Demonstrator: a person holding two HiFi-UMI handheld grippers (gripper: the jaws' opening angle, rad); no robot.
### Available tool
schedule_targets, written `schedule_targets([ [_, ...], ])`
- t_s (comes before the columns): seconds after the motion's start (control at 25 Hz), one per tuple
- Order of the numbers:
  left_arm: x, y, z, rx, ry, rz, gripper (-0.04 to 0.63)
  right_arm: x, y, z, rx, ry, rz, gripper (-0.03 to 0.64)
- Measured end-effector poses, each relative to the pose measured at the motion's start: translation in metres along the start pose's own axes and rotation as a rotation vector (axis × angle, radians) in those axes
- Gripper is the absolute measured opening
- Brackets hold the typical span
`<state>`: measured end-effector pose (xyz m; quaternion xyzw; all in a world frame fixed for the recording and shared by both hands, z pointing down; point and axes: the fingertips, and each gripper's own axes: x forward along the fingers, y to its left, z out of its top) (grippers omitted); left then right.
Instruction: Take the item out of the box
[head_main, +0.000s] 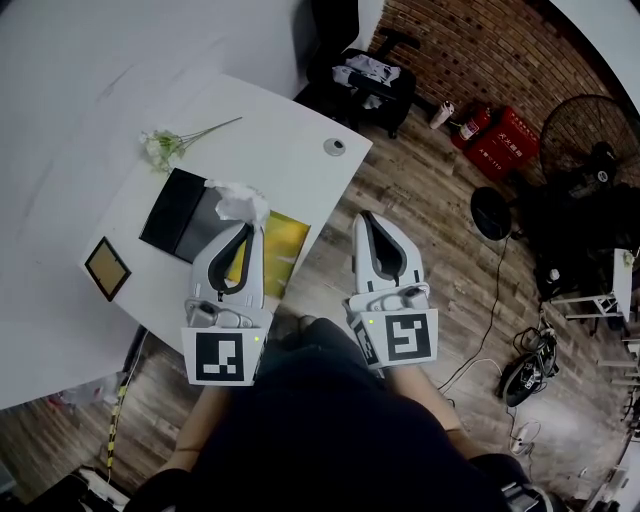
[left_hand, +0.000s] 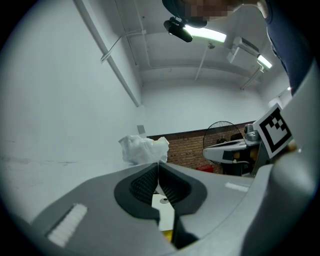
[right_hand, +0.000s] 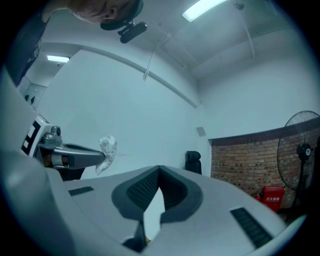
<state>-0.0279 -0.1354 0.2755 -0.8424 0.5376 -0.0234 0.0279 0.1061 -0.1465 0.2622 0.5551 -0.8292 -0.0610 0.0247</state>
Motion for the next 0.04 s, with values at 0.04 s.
schedule_targets([
  [0.04, 0.0008, -0.0008, -0.0007, 0.001, 0.003, 0.000, 0.018, 0.0001, -0.0013, -0.0007, 0.001, 0.000, 0.000, 0.011],
])
